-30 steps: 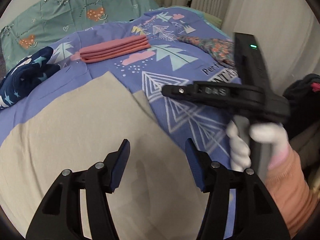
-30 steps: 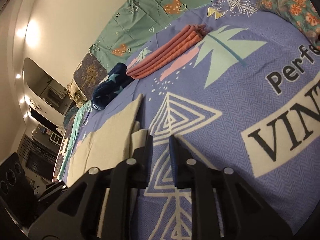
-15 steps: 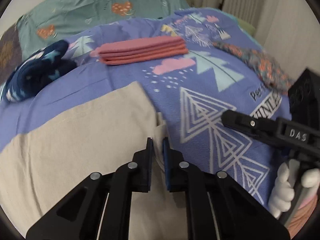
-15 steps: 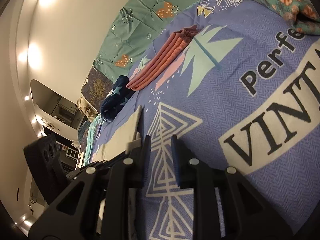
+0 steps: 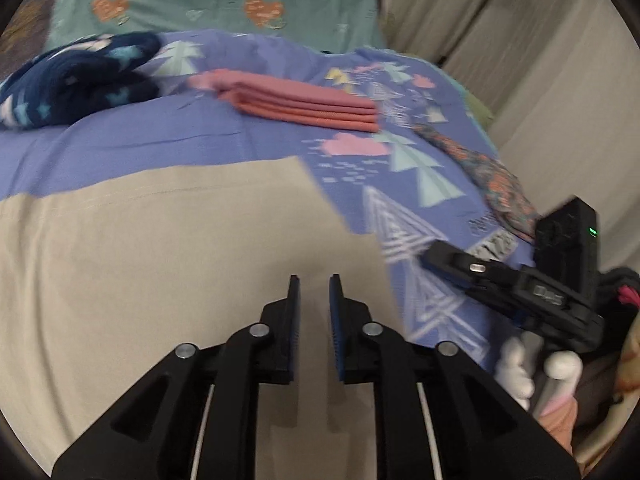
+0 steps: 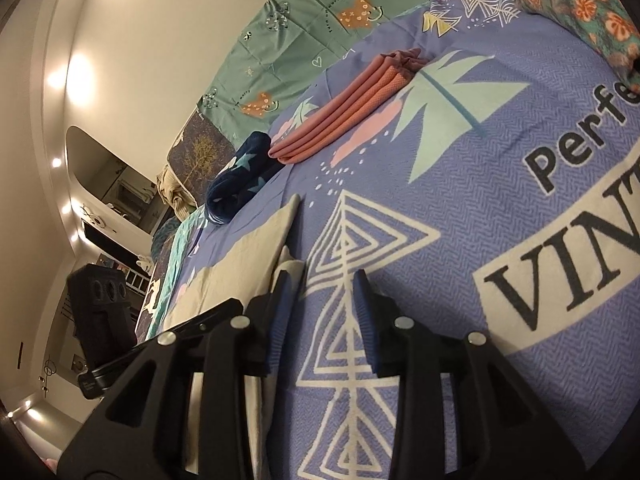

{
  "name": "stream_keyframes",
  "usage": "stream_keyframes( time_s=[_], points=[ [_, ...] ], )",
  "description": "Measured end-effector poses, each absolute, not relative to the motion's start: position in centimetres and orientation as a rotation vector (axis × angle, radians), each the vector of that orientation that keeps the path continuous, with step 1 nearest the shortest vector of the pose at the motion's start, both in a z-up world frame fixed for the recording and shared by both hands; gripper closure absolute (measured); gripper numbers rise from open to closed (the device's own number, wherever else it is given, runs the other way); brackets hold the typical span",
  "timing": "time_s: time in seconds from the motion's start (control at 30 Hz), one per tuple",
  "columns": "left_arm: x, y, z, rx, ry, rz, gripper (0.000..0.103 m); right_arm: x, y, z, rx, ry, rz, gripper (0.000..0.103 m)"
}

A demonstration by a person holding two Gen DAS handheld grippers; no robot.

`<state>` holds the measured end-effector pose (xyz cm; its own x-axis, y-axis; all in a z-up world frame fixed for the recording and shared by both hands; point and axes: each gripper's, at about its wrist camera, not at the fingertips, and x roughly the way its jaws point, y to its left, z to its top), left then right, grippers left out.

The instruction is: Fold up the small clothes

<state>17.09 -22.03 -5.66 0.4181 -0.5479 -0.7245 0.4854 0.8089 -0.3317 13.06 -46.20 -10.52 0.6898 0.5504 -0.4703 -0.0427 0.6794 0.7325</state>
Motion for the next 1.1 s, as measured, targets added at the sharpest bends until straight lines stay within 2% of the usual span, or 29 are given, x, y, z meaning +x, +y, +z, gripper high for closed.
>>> stream_keyframes(
  time_s=[0.03,0.07,0.1,0.17,0.2,0.23,0.27,0.47,0.5,0.67,0.77,0.93,1.0,1.07,1.1],
  points=[
    [16.7,-23.1,-5.3,-0.033,0.923,-0.665,0.068,13.1,-46.2,-10.6,0.762,0.744,0.369,0.07],
    [16.1,-24.7,-5.1,0.035,0.901,-0.675,0.061,13.1,-46.3,-10.6,0.766,0.743,0.37,0.07],
    [15.7,-26.0,-5.0,0.101,0.882,-0.674,0.058,13.1,-46.4,-10.6,0.773,0.74,0.37,0.07],
    [15.2,-28.9,-5.8,0.262,0.853,-0.626,0.058,13.0,-46.6,-10.6,0.786,0.732,0.366,0.071],
    [15.3,-29.7,-6.4,0.315,0.844,-0.596,0.063,12.9,-46.7,-10.7,0.794,0.726,0.363,0.071],
    [15.7,-29.8,-6.8,0.334,0.847,-0.565,0.092,12.8,-46.9,-10.7,0.802,0.721,0.361,0.071],
    [16.2,-29.2,-7.1,0.3,0.861,-0.55,0.096,12.8,-46.9,-10.7,0.805,0.719,0.361,0.071],
    [17.5,-22.6,-6.8,0.008,0.919,-0.607,0.097,12.8,-46.2,-10.3,0.766,0.723,0.37,0.07],
    [17.6,-21.6,-7.1,-0.037,0.934,-0.615,0.097,12.9,-45.7,-10.1,0.742,0.73,0.366,0.068],
    [16.9,-20.8,-7.7,-0.061,0.922,-0.639,0.098,14.5,-42.5,-9.0,0.682,0.802,0.423,0.067],
    [17.0,-21.1,-7.7,-0.057,0.923,-0.646,0.098,15.6,-40.4,-8.3,0.59,0.85,0.45,0.052],
    [17.2,-20.6,-7.9,-0.088,0.929,-0.66,0.098,18.2,-37.3,-8.6,0.494,0.948,0.458,0.051],
    [17.1,-20.4,-7.8,-0.106,0.926,-0.675,0.097,18.5,-36.2,-8.2,0.43,0.939,0.448,0.096],
    [16.9,-20.0,-7.3,-0.136,0.91,-0.702,0.085,17.8,-36.6,-7.0,0.439,0.881,0.404,0.097],
    [16.7,-19.8,-6.9,-0.15,0.893,-0.716,0.073,17.4,-37.3,-6.5,0.451,0.85,0.387,0.097]
  ],
)
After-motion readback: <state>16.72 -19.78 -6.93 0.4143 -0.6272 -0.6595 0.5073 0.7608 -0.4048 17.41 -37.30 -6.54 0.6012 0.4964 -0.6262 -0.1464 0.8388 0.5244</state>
